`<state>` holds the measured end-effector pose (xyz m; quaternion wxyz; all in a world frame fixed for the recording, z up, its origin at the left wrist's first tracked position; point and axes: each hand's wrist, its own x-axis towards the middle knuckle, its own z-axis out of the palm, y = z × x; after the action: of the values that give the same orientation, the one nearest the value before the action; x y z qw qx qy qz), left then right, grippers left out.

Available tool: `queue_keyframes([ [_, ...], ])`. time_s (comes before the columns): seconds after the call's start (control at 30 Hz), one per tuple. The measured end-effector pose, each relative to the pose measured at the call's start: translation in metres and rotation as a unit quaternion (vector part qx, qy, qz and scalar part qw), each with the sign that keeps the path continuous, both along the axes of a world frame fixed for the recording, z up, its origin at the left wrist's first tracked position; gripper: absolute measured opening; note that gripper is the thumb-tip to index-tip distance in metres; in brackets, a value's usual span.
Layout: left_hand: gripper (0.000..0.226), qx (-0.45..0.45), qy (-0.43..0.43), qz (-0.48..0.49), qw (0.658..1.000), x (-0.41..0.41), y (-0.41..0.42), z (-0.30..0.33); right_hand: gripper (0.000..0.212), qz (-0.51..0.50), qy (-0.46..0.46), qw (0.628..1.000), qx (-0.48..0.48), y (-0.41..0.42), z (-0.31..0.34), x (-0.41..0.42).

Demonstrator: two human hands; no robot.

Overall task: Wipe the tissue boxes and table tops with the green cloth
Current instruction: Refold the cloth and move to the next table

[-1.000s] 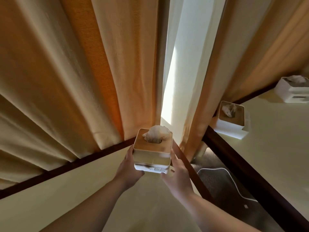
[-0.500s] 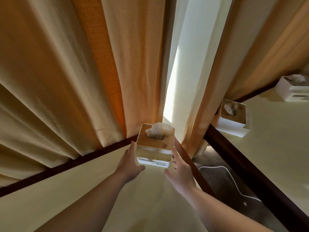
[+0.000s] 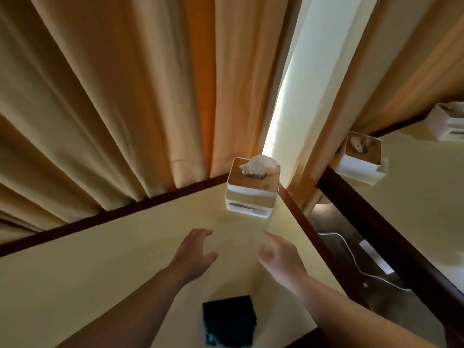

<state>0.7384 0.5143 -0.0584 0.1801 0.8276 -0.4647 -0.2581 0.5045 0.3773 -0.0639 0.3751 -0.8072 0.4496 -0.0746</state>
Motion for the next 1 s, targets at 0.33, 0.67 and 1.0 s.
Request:
queue_keyframes([
  [0.33,0.035,0.005,0.026,-0.105,0.994,-0.033,0.084,-0.007,0.042,0.143,0.074,0.987,-0.025,0.093,-0.006,-0.01],
  [0.67,0.026,0.071,-0.053,-0.114,0.99,-0.058,0.113,-0.009,0.033,0.143,0.159,0.977,-0.027,0.129,0.006,-0.002],
  [1.0,0.018,-0.081,0.155,0.058,0.983,0.002,0.177,0.052,0.013,0.104,0.008,0.994,-0.016,0.164,0.079,0.038],
])
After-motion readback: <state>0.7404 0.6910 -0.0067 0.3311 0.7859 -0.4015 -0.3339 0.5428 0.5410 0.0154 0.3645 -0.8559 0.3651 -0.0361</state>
